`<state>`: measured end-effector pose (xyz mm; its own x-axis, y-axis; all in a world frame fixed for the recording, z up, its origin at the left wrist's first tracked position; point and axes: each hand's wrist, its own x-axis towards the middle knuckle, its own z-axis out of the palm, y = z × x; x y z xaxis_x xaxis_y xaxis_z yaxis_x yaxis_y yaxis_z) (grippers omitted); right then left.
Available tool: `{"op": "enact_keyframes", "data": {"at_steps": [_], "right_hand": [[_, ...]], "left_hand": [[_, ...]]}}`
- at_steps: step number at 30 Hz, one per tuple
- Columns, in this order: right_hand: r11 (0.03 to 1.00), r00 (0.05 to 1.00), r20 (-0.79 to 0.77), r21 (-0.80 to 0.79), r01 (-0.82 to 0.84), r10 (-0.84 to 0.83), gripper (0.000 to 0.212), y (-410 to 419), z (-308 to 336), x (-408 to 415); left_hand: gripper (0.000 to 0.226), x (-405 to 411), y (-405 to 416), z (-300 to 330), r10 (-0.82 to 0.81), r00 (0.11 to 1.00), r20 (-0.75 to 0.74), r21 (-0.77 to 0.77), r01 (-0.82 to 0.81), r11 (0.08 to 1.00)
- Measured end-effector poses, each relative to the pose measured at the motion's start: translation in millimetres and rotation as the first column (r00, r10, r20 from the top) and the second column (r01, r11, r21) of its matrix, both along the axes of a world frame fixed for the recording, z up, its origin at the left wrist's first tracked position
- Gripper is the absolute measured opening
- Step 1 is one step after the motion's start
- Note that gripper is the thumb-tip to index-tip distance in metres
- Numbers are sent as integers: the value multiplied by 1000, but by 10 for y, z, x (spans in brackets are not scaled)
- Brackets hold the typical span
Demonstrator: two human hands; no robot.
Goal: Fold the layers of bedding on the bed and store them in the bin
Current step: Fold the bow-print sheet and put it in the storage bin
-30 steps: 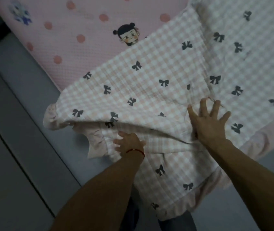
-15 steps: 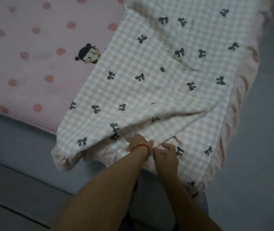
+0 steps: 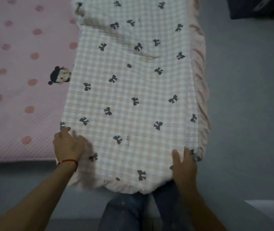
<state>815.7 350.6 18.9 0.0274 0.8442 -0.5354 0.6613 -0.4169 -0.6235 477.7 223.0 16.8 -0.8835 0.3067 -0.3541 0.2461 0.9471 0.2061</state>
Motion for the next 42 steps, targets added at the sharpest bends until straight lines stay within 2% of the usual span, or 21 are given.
{"op": "enact_keyframes", "data": {"at_steps": [1,3,7,10,12,16,18,22,25,28,30,32,34,37,42], "right_hand": [[1000,999,34,23,-17,17,18,65,-12,207],[997,997,75,71,-32,27,21,226,-73,485],[987,992,123,162,-22,2,22,520,-290,673],[992,987,146,97,-82,68,23,576,-463,810],[992,981,171,80,-101,86,26,585,-599,891],[984,976,126,-21,-178,179,23,645,-655,884],[982,979,94,26,-186,182,16,610,-567,905],[983,992,71,145,-111,102,16,310,-511,1072],[989,992,61,93,-112,107,17,335,-610,1009],[1000,999,-42,-2,-17,17,23,603,-637,776],[996,999,-30,84,-12,14,31,704,-604,709],[983,999,13,179,-39,37,31,649,-548,762],[974,997,59,217,-64,53,32,564,-546,866],[990,995,102,137,-24,10,33,611,-698,860],[997,999,44,80,17,-20,64,734,-809,711]], "left_hand": [[54,-29,-3,-127,-9,998,60,-48,12,999],[64,-3,-26,-275,19,990,143,-74,-9,997],[72,-62,-98,-436,103,995,20,-122,-99,988],[74,-157,-193,-489,144,981,129,-69,-136,988],[67,-207,-287,-533,116,975,191,-13,-116,993],[48,-171,-393,-409,33,966,257,-41,-23,999],[46,-99,-501,-373,-2,959,283,6,1,1000],[50,53,-835,-424,28,934,357,52,-49,997],[53,133,-908,-462,76,919,386,100,-123,987],[52,126,-886,-503,137,888,439,137,-217,966],[54,83,-912,-557,206,867,454,165,-309,937],[45,74,-944,-581,265,844,466,171,-380,909],[32,88,-918,-567,264,854,449,173,-374,911],[30,58,-929,-616,242,892,383,142,-316,938],[24,55,-880,-643,245,886,393,153,-326,933]]}}
